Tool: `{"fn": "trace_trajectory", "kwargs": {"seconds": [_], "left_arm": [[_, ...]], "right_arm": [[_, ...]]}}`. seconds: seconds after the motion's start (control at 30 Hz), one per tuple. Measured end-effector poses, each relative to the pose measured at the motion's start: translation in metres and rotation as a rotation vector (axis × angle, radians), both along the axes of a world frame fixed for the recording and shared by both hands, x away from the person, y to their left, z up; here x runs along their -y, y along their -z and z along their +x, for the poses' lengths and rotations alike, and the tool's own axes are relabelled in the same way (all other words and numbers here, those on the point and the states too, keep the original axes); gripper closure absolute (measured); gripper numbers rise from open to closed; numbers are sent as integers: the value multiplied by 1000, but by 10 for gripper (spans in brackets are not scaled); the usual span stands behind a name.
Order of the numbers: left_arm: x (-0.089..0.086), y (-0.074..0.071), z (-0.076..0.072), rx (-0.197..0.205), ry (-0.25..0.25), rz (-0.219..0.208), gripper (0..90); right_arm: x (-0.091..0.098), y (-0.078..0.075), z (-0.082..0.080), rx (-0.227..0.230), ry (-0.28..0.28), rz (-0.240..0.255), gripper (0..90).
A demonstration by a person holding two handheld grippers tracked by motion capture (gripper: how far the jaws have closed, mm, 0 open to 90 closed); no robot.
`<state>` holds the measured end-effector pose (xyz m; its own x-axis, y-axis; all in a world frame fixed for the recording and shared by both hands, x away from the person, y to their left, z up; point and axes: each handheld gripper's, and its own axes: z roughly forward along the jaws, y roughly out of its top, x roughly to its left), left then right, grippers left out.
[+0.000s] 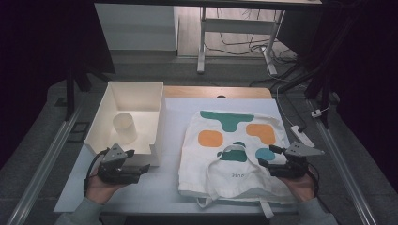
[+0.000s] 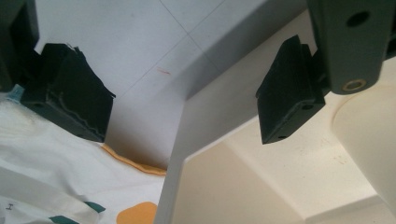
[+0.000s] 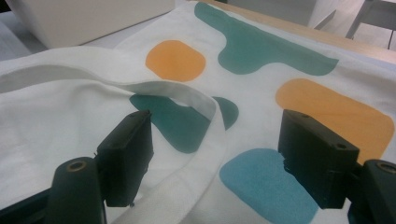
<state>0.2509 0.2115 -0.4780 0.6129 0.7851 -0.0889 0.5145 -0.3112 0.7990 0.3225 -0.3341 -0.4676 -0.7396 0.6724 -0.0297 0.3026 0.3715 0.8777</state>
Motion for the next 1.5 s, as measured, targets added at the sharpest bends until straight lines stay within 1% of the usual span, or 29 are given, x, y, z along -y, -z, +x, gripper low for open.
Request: {"fn": "trace_trajectory", "kwargs": {"seconds": [0.13, 0.4, 0.53, 0.7, 0.83, 1.0, 1.03, 1.07, 1.27, 1.4, 1.5], "left_arm": [[-1, -1, -1, 8, -1, -5, 188], [-2, -1, -2, 9, -3, -10, 191], [-1, -1, -2, 10, -2, -11, 193], [-3, -4, -5, 23, -9, -21, 201], [-5, -8, -10, 39, -7, -31, 205], [-3, -13, -15, 49, 7, -37, 209], [-3, -15, -17, 50, 10, -43, 210], [-2, -19, -24, 57, 27, -53, 210], [1, -27, -38, 89, 36, -37, 213], [5, -30, -41, 100, 50, -32, 218], [12, -33, -43, 106, 72, -23, 223]], "right_arm": [[0, 0, 0, -2, 0, 7, 269], [-1, 2, 0, -2, -1, -5, 278], [-2, 4, 0, -10, 1, -10, 279], [-2, 4, 0, -8, 3, -14, 279], [-3, 2, -1, -2, 6, -16, 281], [-3, 3, 0, -7, 10, -16, 284], [-3, 3, 0, -7, 11, -18, 284], [-3, 3, -1, -6, 11, -21, 285], [-4, 2, -1, -2, 14, -20, 286], [-6, 0, -2, 2, 13, -19, 287], [-7, -1, -2, 5, 8, -20, 287]]}}
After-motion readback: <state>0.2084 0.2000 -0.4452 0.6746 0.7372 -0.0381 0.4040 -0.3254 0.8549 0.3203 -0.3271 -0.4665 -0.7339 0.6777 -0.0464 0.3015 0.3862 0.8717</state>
